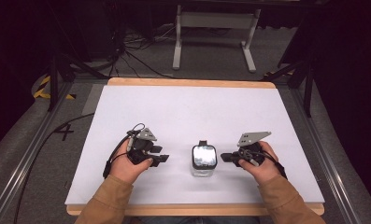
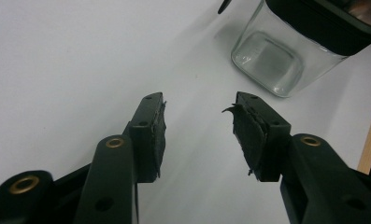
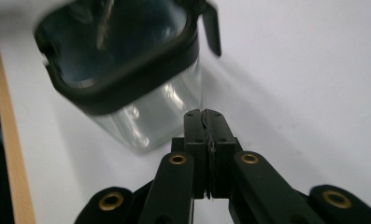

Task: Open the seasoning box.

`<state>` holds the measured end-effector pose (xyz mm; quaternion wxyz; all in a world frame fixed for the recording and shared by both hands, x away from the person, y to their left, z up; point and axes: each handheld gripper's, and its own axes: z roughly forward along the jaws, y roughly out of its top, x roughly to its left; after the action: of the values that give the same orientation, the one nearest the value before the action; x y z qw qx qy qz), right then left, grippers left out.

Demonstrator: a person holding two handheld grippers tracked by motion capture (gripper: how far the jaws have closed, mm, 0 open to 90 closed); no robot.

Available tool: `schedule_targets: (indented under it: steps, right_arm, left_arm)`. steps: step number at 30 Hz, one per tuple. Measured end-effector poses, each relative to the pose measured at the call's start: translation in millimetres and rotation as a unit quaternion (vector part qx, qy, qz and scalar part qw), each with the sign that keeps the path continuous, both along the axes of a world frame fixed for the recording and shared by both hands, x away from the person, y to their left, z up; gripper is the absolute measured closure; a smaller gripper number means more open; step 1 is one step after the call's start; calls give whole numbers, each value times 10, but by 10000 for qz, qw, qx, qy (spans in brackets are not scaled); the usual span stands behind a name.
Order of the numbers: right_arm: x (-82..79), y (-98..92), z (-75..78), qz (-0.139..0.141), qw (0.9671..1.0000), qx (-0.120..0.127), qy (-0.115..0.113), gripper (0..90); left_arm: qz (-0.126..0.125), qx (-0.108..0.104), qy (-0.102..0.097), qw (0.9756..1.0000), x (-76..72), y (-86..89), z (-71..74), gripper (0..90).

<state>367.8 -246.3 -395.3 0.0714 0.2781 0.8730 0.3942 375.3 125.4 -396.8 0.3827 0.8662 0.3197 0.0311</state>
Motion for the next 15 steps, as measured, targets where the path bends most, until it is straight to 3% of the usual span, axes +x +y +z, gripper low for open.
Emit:
schedule_targets:
  steps: [4,5,8,11,15]
  right_arm:
    - [77,16,209,246,9994,209,-141,879]
    - [135,55,299,398,9988,200,-209,892]
    - [200,101,378,472,9985,217,-199,895]
    - [309,248,520,639,9976,158,-203,896]
    - [411,415,575,771,9969,-29,-134,896]
  left_arm:
    - [69,-59,-3,10000,-15,53,23,538]
    - [111,-85,-26,9999,-27,65,31,537]
    - [104,-70,-55,9999,-34,90,44,535]
    - [147,-90,-73,9998,-40,120,46,531]
    - [126,-66,-78,9999,-46,141,42,529]
